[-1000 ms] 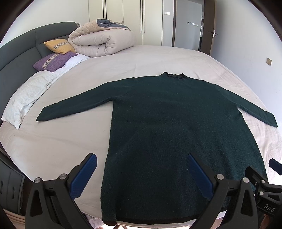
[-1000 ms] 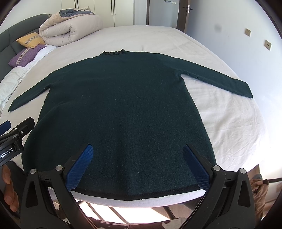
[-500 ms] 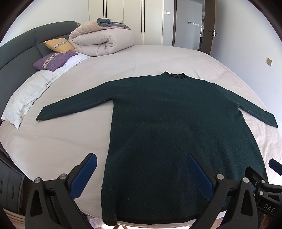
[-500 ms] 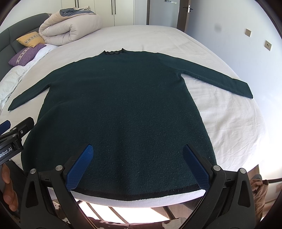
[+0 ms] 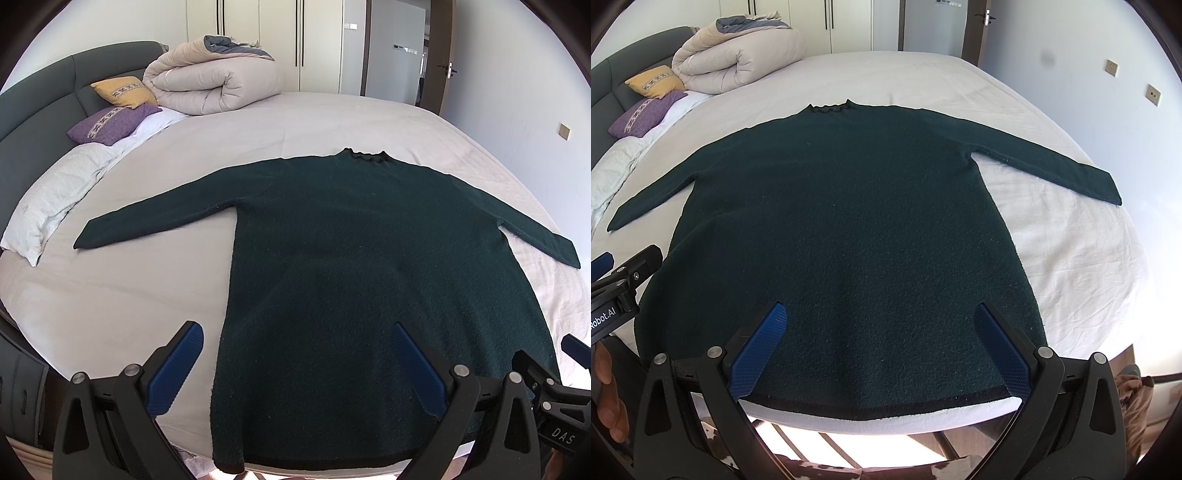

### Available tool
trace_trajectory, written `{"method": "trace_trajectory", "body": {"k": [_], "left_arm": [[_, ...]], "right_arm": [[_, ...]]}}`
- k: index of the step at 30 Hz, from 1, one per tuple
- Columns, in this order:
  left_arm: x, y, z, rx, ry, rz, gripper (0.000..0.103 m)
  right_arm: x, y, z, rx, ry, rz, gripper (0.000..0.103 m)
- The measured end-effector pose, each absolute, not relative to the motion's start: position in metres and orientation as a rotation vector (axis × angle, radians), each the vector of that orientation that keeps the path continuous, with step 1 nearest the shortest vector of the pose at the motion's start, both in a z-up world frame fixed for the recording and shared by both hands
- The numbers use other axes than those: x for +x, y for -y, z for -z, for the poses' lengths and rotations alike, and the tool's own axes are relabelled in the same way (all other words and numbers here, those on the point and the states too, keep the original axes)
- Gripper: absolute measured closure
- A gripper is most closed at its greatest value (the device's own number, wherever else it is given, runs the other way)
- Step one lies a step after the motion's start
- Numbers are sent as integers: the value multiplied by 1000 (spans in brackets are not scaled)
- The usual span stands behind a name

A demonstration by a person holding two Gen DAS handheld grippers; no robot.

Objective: Fold small clothes
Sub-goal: 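Grasp the sleeve with the left gripper and fold it across the body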

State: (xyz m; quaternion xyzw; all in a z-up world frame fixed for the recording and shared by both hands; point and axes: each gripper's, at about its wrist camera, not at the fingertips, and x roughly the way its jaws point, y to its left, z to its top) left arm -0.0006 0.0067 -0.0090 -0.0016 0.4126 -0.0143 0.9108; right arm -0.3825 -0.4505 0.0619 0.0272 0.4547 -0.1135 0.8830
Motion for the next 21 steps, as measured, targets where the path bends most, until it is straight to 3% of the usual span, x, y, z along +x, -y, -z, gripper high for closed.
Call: {"method": "trace_trajectory", "body": {"k": [8, 18, 21], "left_arm": [[8, -59, 2, -161, -774, 40, 0], [49, -240, 4, -624, -662, -30, 0], [68, -281, 20, -732, -733, -53, 0]], "right_arm": [[-379, 453, -60, 98, -946, 218, 0], [-368, 459, -79, 282, -826, 113, 0], [-359, 452, -86, 278, -809, 89, 0]]}}
